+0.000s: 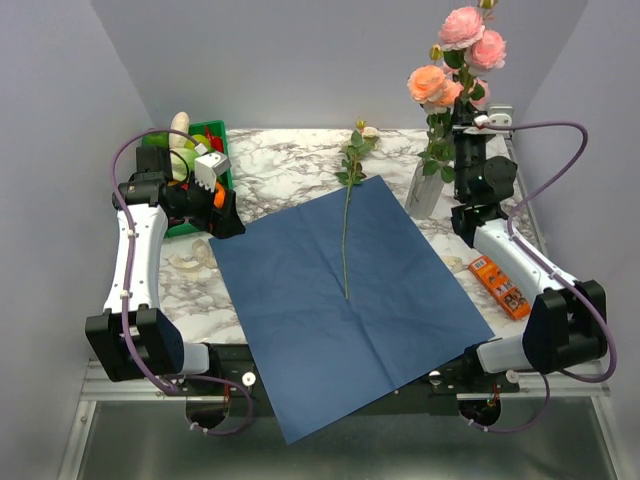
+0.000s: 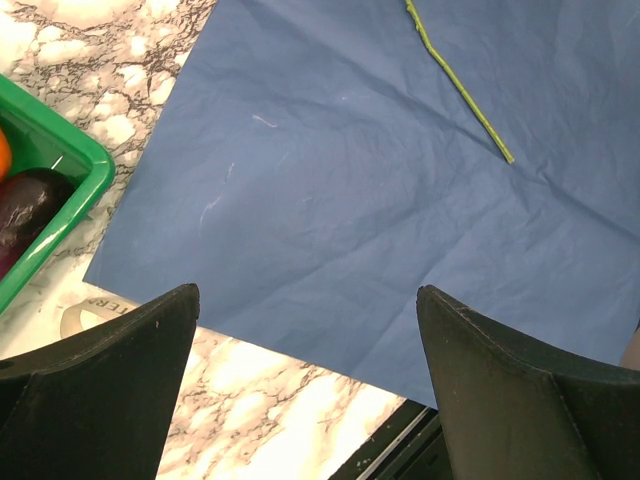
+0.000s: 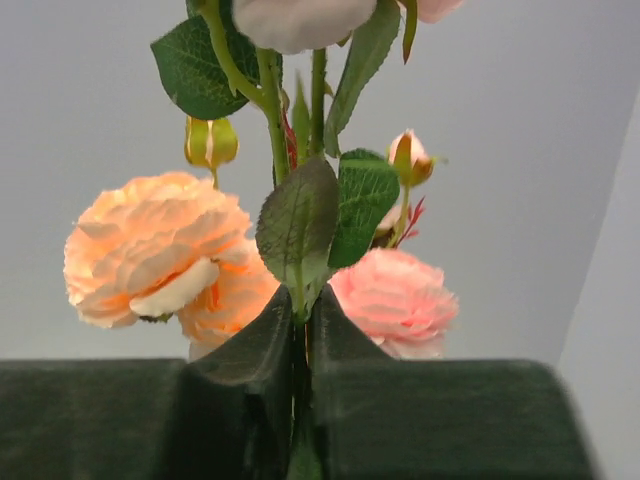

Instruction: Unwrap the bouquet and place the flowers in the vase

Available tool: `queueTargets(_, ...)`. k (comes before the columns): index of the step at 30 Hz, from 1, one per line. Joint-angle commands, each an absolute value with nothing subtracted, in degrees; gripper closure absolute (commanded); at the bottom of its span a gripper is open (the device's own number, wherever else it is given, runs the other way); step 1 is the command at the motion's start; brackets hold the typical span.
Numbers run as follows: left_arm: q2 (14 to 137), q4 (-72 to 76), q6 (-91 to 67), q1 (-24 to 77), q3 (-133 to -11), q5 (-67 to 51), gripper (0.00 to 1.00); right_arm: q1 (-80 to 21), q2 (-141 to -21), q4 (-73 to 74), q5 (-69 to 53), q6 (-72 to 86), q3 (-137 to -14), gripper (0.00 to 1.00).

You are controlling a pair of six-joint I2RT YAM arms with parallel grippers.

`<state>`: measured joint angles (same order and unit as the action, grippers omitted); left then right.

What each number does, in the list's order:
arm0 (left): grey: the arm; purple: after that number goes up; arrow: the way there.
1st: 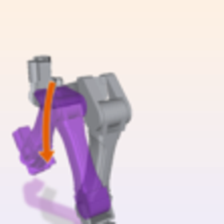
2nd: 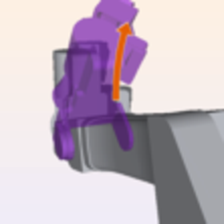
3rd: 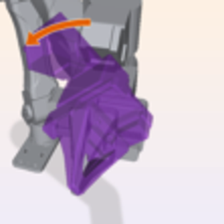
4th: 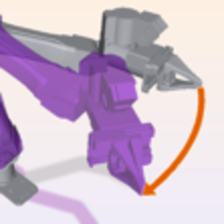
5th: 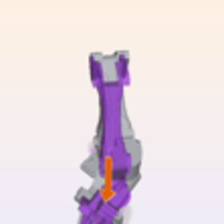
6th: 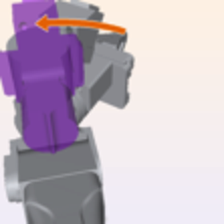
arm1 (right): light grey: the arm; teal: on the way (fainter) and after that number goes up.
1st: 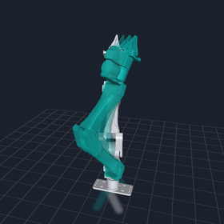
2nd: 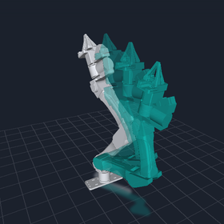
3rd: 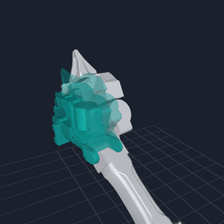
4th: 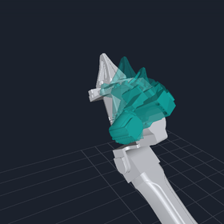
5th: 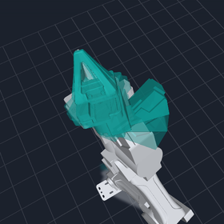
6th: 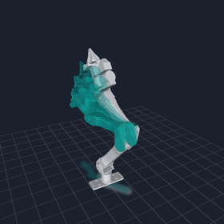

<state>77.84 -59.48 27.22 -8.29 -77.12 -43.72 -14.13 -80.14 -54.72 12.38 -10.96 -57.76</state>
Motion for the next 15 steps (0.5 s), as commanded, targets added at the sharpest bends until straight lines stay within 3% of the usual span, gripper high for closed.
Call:
queueTargets(1,76.9,-60.7,28.1,-8.6,-78.2,-43.9,0.01,-13.9,-76.4,-46.8,13.7,-2.9,-56.2,0.59)
queueTargets(4,76.8,-60.9,28.4,-8.6,-78.4,-44.5,0.01,-13.9,-73.0,-44.1,13.7,2.4,-52.1,0.28)
queueTargets(6,76.9,-61.1,28.3,-8.6,-78.5,-44.8,0.01,-13.9,-71.3,-41.1,15.0,5.7,-50.2,0.2)
queueTargets(11,76.6,-61.7,28.8,-8.6,-78.6,-45.3,0.01,-13.9,-66.2,-26.9,16.7,10.7,-49.4,0.15)
queueTargets(15,76.0,-61.7,29.0,-8.6,-78.0,-45.3,0.01,-14.8,-60.8,-20.7,11.4,13.2,-46.0,0.15)
